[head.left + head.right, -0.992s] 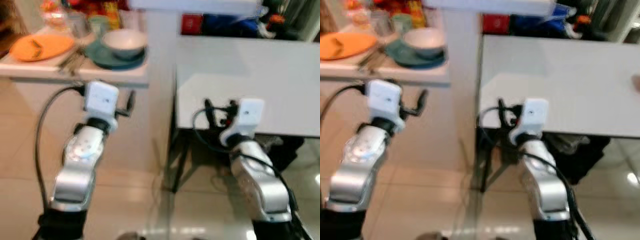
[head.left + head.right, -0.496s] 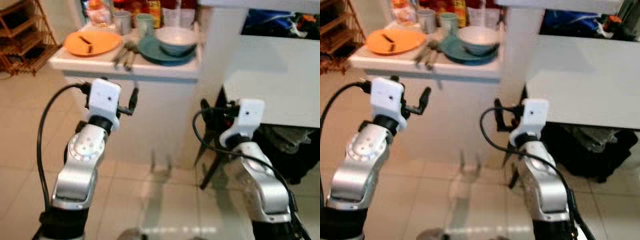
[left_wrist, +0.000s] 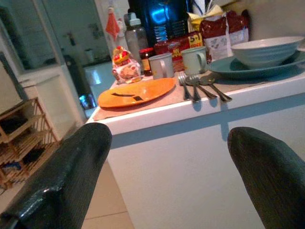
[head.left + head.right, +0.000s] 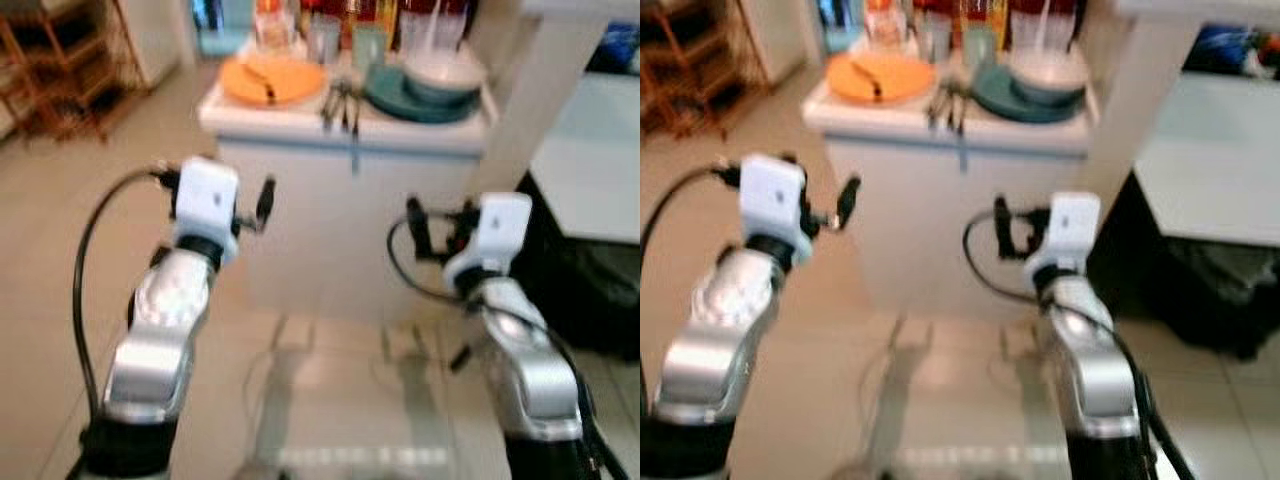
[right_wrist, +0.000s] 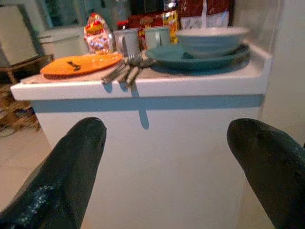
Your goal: Setting the table
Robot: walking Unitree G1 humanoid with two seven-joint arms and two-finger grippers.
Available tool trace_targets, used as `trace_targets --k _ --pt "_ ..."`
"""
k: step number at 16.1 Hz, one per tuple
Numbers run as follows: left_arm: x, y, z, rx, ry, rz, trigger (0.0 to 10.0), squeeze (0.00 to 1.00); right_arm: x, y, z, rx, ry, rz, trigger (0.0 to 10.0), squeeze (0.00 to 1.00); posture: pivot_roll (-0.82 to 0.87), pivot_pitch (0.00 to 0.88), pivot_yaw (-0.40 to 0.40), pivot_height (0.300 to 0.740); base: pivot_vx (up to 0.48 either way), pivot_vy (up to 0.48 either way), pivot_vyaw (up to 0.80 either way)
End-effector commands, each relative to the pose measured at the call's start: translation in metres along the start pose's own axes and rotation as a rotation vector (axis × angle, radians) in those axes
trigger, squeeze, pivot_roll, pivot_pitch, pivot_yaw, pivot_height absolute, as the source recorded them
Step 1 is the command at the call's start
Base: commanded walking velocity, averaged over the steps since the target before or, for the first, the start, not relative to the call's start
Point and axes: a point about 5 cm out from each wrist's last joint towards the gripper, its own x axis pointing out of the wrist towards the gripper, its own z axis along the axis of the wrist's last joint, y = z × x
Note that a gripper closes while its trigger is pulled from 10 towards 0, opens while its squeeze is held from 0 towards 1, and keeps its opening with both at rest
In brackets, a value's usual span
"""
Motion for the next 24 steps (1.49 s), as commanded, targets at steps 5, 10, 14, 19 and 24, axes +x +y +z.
trace_targets --k 5,10,14,19,24 --pt "-0.001 0.006 0.005 0.016 -0.035 0.004 10.0 0.0 0.007 0.01 0.022 -0.04 -0.103 0.032 10.0 0.0 0.1 0.021 -0.029 0.74 0.0 0.0 0.0" --pt "-0.001 0.008 0.008 0.011 -0.06 -0.003 10.0 0.0 -0.005 0.027 0.056 0.62 -0.296 0.293 10.0 0.0 0.1 0.02 -0.036 0.74 0.284 0.0 0.0" --pt "-0.003 0.007 0.017 -0.024 -0.123 -0.011 10.0 0.0 -0.003 0.028 0.045 0.572 -0.181 0.371 10.0 0.0 0.1 0.014 -0.04 0.74 0.3 0.0 0.0" --pt "-0.006 0.007 0.018 -0.004 -0.144 -0.017 10.0 0.0 -0.007 0.04 0.035 0.716 -0.002 0.499 10.0 0.0 0.11 0.002 -0.049 0.74 0.302 0.0 0.0" --pt "-0.006 0.007 0.021 0.014 -0.166 -0.021 10.0 0.0 -0.014 0.048 0.039 0.802 0.056 0.624 10.0 0.0 0.11 0.0 -0.056 0.74 0.305 0.0 0.0"
